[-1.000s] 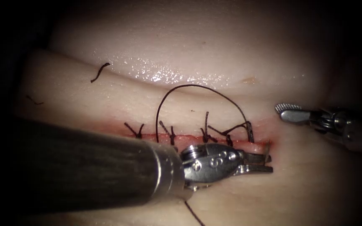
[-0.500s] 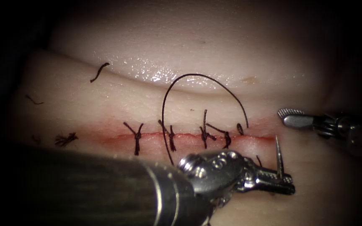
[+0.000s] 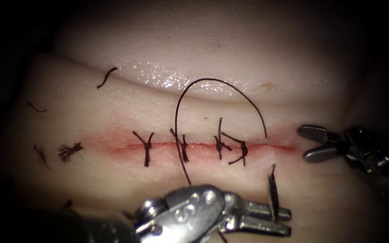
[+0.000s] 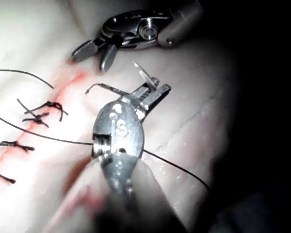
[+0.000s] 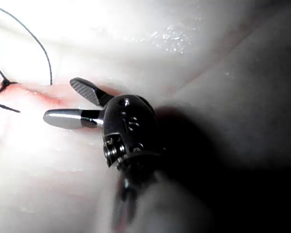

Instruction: Wound Closure

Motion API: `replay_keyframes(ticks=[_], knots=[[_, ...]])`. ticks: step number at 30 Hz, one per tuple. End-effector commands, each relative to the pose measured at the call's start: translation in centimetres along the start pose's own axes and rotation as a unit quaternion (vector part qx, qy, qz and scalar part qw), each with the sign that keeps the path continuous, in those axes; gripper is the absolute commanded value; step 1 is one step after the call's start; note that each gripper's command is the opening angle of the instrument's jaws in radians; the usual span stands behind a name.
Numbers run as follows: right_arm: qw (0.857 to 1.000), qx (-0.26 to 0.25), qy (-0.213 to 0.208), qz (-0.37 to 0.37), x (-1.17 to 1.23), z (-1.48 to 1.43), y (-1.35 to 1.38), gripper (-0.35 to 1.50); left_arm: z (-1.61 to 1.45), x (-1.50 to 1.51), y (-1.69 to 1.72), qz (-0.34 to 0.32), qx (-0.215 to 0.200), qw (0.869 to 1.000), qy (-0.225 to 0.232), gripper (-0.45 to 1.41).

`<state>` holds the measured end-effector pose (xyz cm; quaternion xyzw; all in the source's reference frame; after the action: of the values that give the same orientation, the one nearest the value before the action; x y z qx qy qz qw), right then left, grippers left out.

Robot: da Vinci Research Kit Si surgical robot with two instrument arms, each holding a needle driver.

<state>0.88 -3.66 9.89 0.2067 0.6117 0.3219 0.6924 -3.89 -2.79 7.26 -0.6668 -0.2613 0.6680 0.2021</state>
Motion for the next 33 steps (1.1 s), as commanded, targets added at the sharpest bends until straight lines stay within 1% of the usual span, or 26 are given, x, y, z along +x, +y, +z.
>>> replay_keyframes(ticks=[1,3,4,5,6,8,10,11,12,13,14,15,17,18,21,23,25,26,29,31,33], knots=[[1.000,-0.002,-0.001,-0.025,0.01,0.04,-0.12,1.28,0.02,-0.05,0.03,0.020,0.008,1.000,-0.015,-0.45],[0.999,-0.001,-0.004,-0.044,0.13,0.05,-0.27,1.21,-0.02,-0.04,0.12,0.062,0.021,0.997,-0.034,-0.45],[0.998,0.004,-0.018,-0.066,0.24,0.08,-0.46,1.01,-0.05,-0.04,0.17,0.084,0.035,0.995,-0.048,-0.45],[0.996,0.007,-0.031,-0.082,0.28,0.10,-0.54,0.89,-0.06,-0.03,0.19,0.092,0.040,0.994,-0.053,-0.45],[0.994,0.009,-0.047,-0.094,0.32,0.15,-0.63,0.84,-0.08,-0.03,0.21,0.105,0.047,0.992,-0.060,-0.45],[0.991,0.011,-0.062,-0.115,0.37,0.23,-0.77,0.79,-0.08,-0.02,0.25,0.112,0.056,0.990,-0.066,-0.45],[0.987,0.008,-0.080,-0.142,0.38,0.34,-0.90,0.66,-0.08,-0.01,0.29,0.121,0.063,0.988,-0.070,-0.45],[0.984,0.006,-0.093,-0.154,0.38,0.39,-0.95,0.56,-0.07,-0.01,0.31,0.124,0.065,0.988,-0.072,-0.45],[0.982,0.003,-0.104,-0.160,0.38,0.44,-0.98,0.44,-0.06,0.00,0.34,0.129,0.068,0.986,-0.074,-0.45],[0.977,-0.012,-0.125,-0.174,0.38,0.54,-1.02,0.39,-0.05,0.01,0.39,0.134,0.068,0.986,-0.075,-0.45],[0.977,-0.012,-0.125,-0.174,0.38,0.54,-1.02,0.39,-0.05,0.01,0.39,0.134,0.068,0.986,-0.075,-0.45],[0.973,-0.025,-0.137,-0.181,0.37,0.61,-1.00,0.34,-0.04,0.03,0.44,0.142,0.068,0.984,-0.079,-0.45],[0.972,-0.029,-0.143,-0.185,0.36,0.62,-0.98,0.34,-0.04,0.04,0.46,0.145,0.068,0.984,-0.081,-0.45],[0.970,-0.035,-0.151,-0.187,0.32,0.66,-0.94,0.26,-0.05,0.06,0.51,0.147,0.069,0.983,-0.082,-0.45],[0.968,-0.040,-0.159,-0.191,0.24,0.70,-0.90,0.12,-0.05,0.08,0.58,0.152,0.070,0.982,-0.084,-0.45],[0.966,-0.048,-0.165,-0.194,0.21,0.72,-0.88,0.14,-0.05,0.09,0.60,0.155,0.071,0.982,-0.085,-0.45],[0.964,-0.053,-0.172,-0.195,0.20,0.72,-0.86,0.34,-0.04,0.10,0.63,0.157,0.072,0.981,-0.085,-0.45],[0.964,-0.054,-0.174,-0.196,0.19,0.72,-0.85,0.36,-0.03,0.10,0.63,0.157,0.072,0.981,-0.086,-0.45],[0.963,-0.052,-0.179,-0.197,0.18,0.73,-0.84,0.36,-0.03,0.11,0.65,0.160,0.072,0.981,-0.086,-0.45],[0.961,-0.051,-0.187,-0.198,0.15,0.74,-0.85,0.27,-0.02,0.12,0.66,0.162,0.072,0.980,-0.086,-0.45],[0.959,-0.052,-0.195,-0.200,0.12,0.75,-0.84,0.27,-0.03,0.14,0.66,0.164,0.072,0.980,-0.086,-0.45]])
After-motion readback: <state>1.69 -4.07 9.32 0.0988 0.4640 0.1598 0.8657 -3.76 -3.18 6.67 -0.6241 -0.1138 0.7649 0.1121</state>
